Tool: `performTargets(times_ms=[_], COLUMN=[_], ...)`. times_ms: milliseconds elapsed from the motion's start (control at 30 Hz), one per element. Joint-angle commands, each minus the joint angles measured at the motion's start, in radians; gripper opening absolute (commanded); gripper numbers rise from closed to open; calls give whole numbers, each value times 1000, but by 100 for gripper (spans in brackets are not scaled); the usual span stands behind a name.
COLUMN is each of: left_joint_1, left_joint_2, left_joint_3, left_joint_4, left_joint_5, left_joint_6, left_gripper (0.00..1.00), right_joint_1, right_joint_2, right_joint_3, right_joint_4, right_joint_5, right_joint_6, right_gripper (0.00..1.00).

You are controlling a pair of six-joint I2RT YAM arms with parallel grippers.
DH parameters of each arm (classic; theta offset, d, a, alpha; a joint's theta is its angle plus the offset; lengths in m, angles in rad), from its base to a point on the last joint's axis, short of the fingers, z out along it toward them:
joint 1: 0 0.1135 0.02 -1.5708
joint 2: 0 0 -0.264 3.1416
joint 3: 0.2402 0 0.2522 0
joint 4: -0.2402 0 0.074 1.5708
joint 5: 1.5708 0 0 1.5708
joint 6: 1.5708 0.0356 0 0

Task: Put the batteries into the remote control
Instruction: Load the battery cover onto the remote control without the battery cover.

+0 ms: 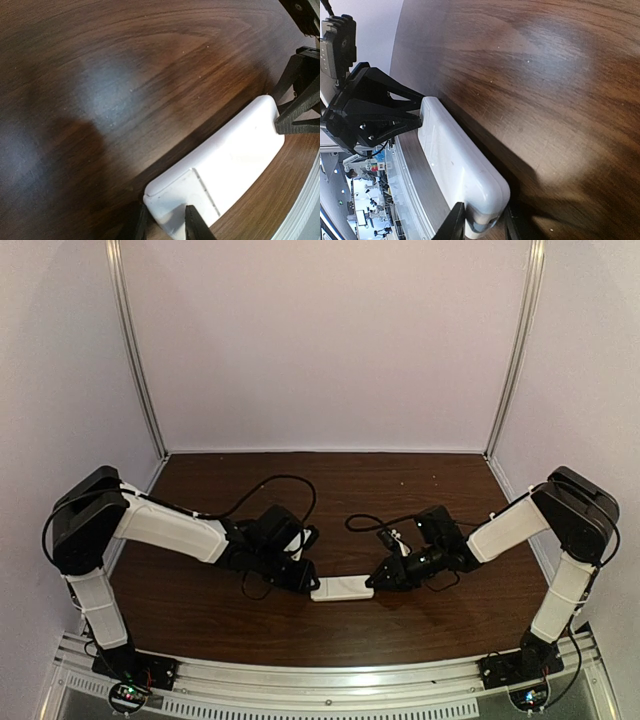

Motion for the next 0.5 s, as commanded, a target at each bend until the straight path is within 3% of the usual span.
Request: performTargets(times_ms=[0,467], left_joint_1=[-32,-54], left_joint_2=[40,105], left_joint_3=[16,38], left_joint_4=[-28,9], left_joint_5=[10,74], left_joint_6=[10,-12], left_gripper=[27,18], right_joint_1=[1,11], right_joint_2=[18,33], right_joint_3=[-35,-41], right_joint_4=[-60,-19], right_joint_5=[19,-4], right_joint_6=[-3,15], right_gripper=[28,17])
